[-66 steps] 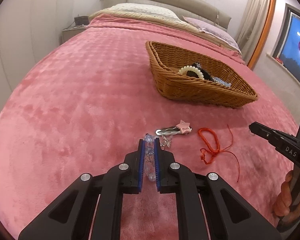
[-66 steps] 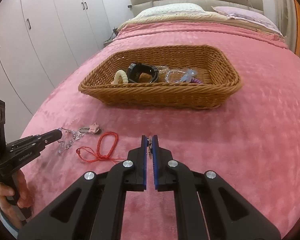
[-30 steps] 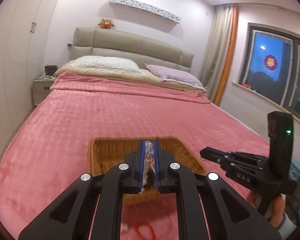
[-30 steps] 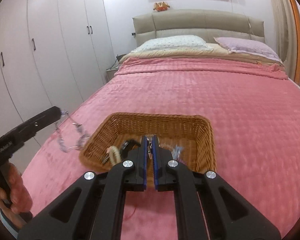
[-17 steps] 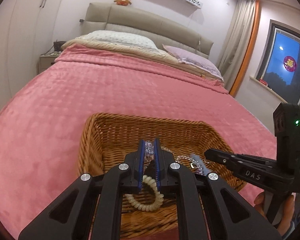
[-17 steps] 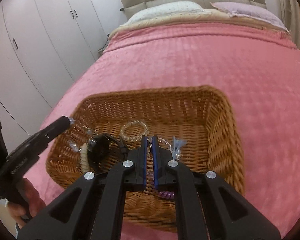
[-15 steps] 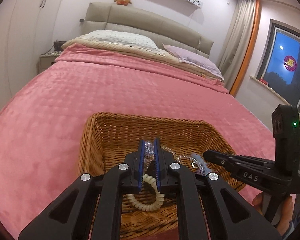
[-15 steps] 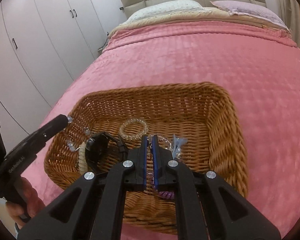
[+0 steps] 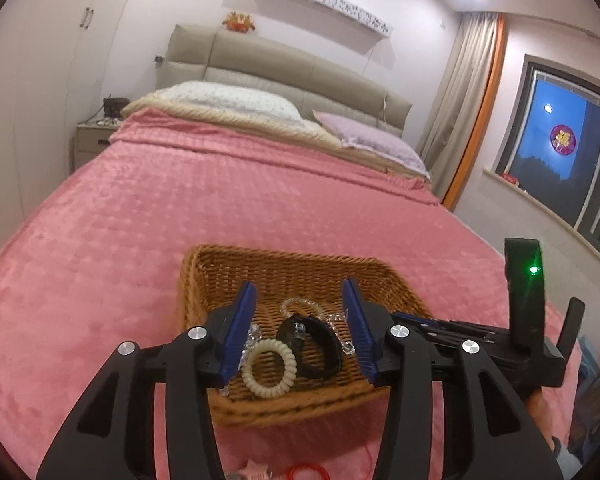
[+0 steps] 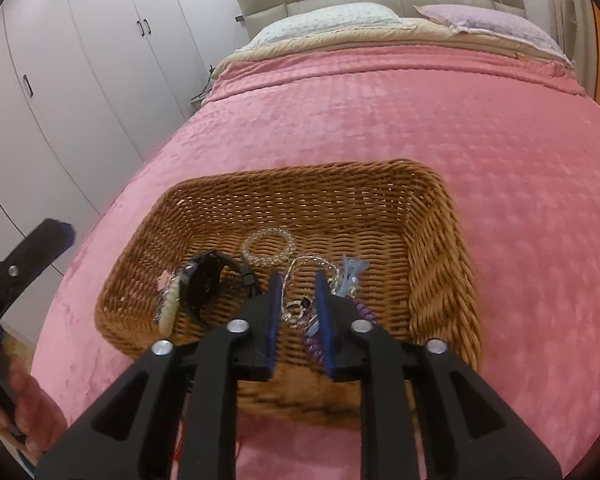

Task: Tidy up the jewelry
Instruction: 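Grasp pink-star silver clip with left tool while right tool grasps red cord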

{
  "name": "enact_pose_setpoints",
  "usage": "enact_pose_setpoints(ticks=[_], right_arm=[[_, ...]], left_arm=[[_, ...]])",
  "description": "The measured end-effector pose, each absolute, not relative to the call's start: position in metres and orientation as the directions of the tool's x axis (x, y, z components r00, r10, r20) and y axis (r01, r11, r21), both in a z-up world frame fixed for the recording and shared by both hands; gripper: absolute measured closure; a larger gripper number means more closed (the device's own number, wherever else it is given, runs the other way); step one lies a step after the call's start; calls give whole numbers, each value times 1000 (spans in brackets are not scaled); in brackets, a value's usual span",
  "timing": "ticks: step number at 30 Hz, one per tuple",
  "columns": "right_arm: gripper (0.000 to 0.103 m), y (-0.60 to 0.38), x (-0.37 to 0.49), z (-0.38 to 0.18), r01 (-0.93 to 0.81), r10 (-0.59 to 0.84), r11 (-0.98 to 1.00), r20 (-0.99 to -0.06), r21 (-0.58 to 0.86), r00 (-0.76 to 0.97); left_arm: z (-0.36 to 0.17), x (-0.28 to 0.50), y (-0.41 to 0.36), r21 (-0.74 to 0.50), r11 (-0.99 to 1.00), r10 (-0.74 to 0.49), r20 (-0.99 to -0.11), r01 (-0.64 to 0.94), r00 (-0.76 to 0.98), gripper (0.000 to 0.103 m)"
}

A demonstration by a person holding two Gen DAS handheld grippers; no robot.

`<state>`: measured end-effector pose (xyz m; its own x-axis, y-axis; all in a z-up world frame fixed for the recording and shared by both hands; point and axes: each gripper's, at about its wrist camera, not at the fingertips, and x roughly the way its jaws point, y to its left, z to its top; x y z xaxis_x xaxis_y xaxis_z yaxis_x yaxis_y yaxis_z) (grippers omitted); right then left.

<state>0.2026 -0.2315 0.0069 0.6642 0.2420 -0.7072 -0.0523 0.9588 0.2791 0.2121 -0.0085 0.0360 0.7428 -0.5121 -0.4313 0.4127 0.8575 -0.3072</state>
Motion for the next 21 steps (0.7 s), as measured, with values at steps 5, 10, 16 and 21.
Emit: enact_pose_setpoints(ticks=[5, 10, 16, 21], right_arm=[[60, -213, 163, 30, -101, 254, 960, -664, 261, 703], [56, -181, 118, 41, -136, 253, 964, -627, 229, 737], [56, -142, 95, 10, -152, 249, 968, -677, 200, 692], [56, -123, 100, -27, -147, 254, 967, -743, 208, 620]], left_arm=[[42, 176, 13, -294, 861, -507, -425, 415, 750, 51], [34, 143, 41, -291, 881, -468, -429, 372, 773, 50], [11, 131, 65, -321, 886, -454, -458, 335, 764, 50], [-20, 149, 68, -315, 887, -461, -546, 339, 700, 50]])
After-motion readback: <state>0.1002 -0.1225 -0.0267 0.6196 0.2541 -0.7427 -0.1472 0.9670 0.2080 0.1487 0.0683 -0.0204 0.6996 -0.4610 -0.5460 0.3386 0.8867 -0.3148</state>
